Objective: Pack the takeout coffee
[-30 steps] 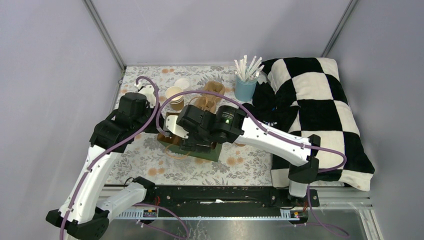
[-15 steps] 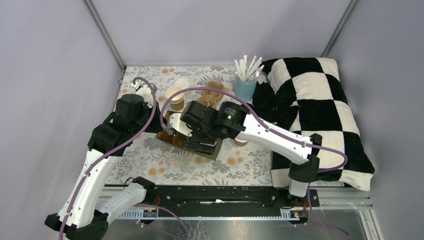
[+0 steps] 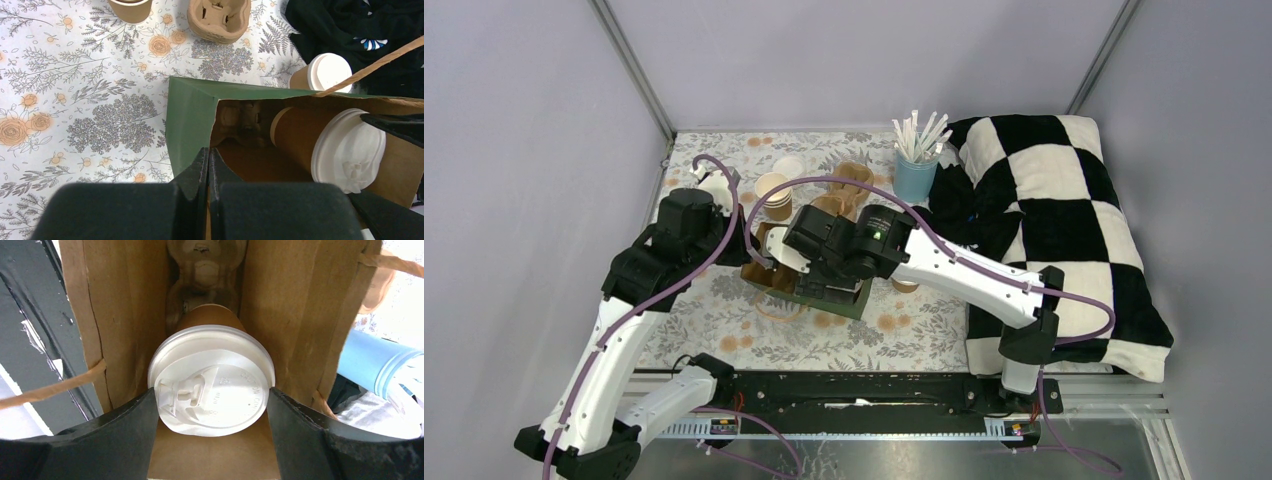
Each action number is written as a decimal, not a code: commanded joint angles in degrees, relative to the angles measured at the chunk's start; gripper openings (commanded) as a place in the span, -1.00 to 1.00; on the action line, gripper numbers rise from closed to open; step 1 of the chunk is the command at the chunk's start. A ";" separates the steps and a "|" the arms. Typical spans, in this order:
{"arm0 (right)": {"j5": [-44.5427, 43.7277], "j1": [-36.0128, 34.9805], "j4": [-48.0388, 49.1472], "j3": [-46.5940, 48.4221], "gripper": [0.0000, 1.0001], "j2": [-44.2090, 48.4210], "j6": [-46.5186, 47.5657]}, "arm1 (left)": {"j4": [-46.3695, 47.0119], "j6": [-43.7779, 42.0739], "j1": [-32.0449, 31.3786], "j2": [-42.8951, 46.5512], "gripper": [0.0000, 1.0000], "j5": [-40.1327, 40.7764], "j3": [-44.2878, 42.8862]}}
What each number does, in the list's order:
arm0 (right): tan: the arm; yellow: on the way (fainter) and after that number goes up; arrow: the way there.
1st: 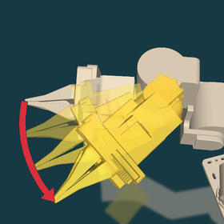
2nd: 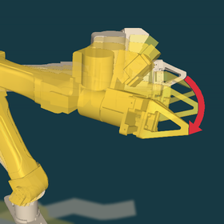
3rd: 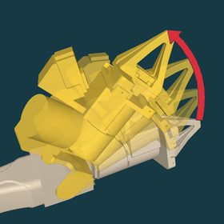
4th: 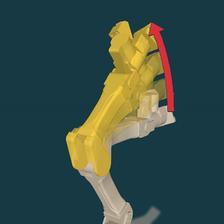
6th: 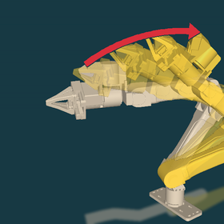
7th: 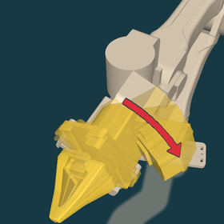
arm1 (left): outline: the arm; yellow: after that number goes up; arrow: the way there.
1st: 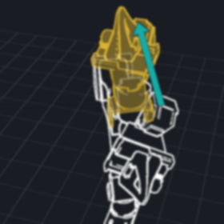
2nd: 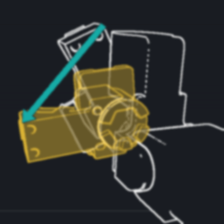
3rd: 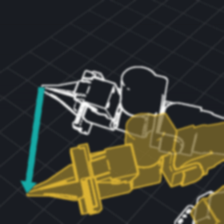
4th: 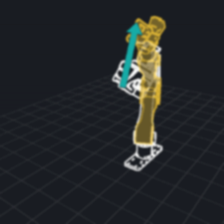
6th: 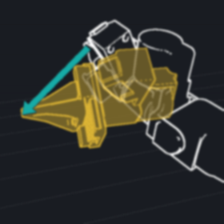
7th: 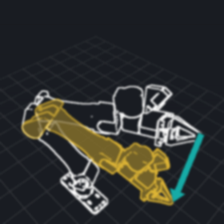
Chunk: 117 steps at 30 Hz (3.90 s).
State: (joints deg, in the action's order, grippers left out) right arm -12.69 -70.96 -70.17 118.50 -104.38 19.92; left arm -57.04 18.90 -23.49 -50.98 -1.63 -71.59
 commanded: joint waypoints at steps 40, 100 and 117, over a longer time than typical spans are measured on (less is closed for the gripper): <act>0.95 3.93 7.16 -12.23 0.16 -3.09 3.10 | 4.39 0.53 0.28 3.56 -1.00 -2.78 4.26; 11.32 9.04 26.96 -26.28 0.08 7.17 0.01 | 4.61 0.26 0.28 1.72 -1.00 -2.46 4.54; 7.15 9.00 44.23 -31.67 0.04 17.26 -6.33 | 3.62 0.26 0.28 1.12 -1.00 -2.02 2.92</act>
State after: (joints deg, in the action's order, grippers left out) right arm -3.66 -62.46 -32.42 86.96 -91.37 16.91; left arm -54.11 19.31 -23.49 -49.63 -4.54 -67.00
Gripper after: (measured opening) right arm 0.796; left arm 0.005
